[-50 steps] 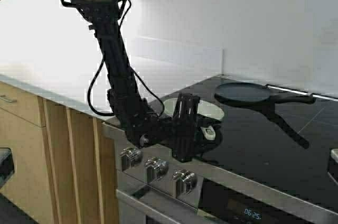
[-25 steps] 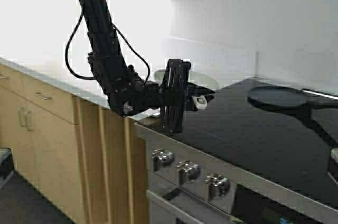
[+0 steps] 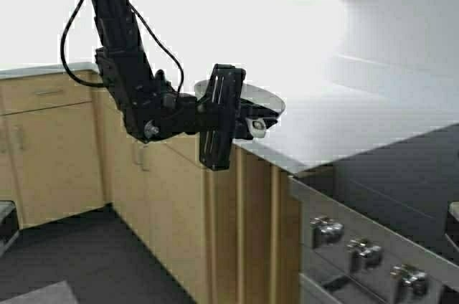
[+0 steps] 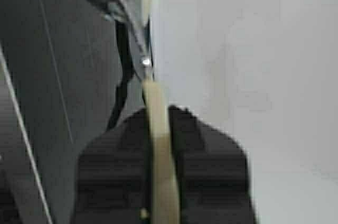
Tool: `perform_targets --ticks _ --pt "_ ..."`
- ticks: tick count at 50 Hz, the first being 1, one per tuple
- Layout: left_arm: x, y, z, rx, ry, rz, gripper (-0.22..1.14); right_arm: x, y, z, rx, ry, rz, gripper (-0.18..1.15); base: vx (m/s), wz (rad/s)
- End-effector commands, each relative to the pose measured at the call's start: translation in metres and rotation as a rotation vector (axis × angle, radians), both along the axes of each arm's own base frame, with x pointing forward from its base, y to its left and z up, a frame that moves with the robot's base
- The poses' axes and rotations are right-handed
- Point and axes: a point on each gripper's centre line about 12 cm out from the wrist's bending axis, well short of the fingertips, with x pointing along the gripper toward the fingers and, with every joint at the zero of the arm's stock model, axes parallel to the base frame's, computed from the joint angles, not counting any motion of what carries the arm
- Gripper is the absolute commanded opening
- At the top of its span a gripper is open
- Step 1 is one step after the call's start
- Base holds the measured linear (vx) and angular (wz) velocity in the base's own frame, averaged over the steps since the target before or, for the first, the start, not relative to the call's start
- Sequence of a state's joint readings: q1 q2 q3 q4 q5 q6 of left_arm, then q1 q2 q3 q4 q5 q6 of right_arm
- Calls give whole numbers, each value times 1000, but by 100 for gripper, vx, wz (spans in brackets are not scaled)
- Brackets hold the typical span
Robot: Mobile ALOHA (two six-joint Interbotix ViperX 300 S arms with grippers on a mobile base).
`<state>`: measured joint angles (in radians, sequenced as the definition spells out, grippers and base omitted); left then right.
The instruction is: Wash the pan
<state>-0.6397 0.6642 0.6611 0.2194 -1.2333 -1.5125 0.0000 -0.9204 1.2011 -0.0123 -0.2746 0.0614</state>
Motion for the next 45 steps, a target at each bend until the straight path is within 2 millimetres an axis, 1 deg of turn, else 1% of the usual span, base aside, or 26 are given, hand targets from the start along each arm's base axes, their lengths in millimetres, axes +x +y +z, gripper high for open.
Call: perform_targets --ticks 1,18,23,28,32,45 --pt "-2 -1 25 -36 -71 -8 2 2 0 7 12 -18 2 6 9 48" --pt "-9 9 17 -58 -70 8 2 1 0 6 14 -17 2 6 9 47" --pt "-7 15 15 -56 -65 24 2 1 1 6 -5 -18 7 6 10 46" --pt "-2 26 13 -59 -67 51 2 1 2 5 -42 -15 17 6 11 54" --pt "-2 31 11 -73 -75 59 2 1 3 2 -49 -6 21 6 13 64" --pt "-3 34 12 -90 -75 65 2 6 3 -4 -55 22 23 6 13 60"
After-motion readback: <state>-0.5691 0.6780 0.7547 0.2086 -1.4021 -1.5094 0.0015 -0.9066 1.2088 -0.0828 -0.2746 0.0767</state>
